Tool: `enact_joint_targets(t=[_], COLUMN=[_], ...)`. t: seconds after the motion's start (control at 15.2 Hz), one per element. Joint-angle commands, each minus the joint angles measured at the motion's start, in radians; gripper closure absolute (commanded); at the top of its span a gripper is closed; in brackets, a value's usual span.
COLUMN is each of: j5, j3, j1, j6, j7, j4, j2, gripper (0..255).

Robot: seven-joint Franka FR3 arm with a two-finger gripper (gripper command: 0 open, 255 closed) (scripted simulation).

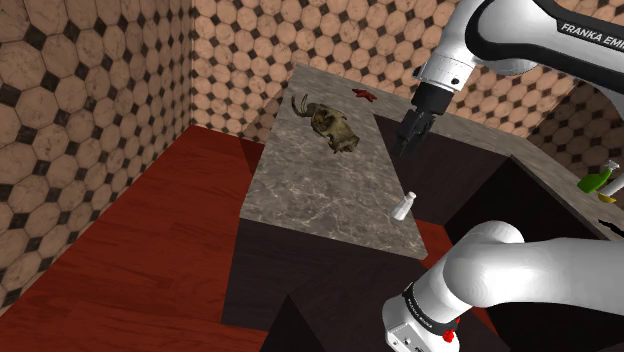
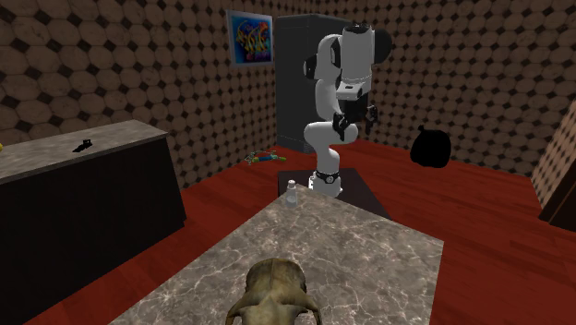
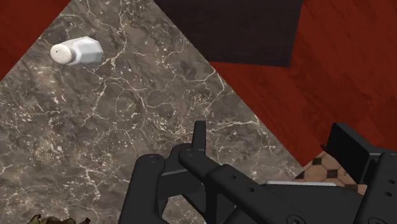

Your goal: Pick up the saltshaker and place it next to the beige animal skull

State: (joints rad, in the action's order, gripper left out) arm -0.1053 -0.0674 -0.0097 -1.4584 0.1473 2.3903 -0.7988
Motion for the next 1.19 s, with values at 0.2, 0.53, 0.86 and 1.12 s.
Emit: enact_joint_targets(t=[0.2,0.53,0.86,1.12], j5=[0.053,0.149,0.249,0.327], j3=[-0.048,-0.139,-0.244,-0.338], j1=[-0.028,-0.082,-0.143,-0.190], j6=[-0.054,-0.154,-0.272,-0.381], j7=[0.058,0.154,0.253,0.333], j4=[0.079,0.191,0.275,0.318], j2=[-0.037,-0.074,-0.070,-0.032], gripper=[0,0,0,0])
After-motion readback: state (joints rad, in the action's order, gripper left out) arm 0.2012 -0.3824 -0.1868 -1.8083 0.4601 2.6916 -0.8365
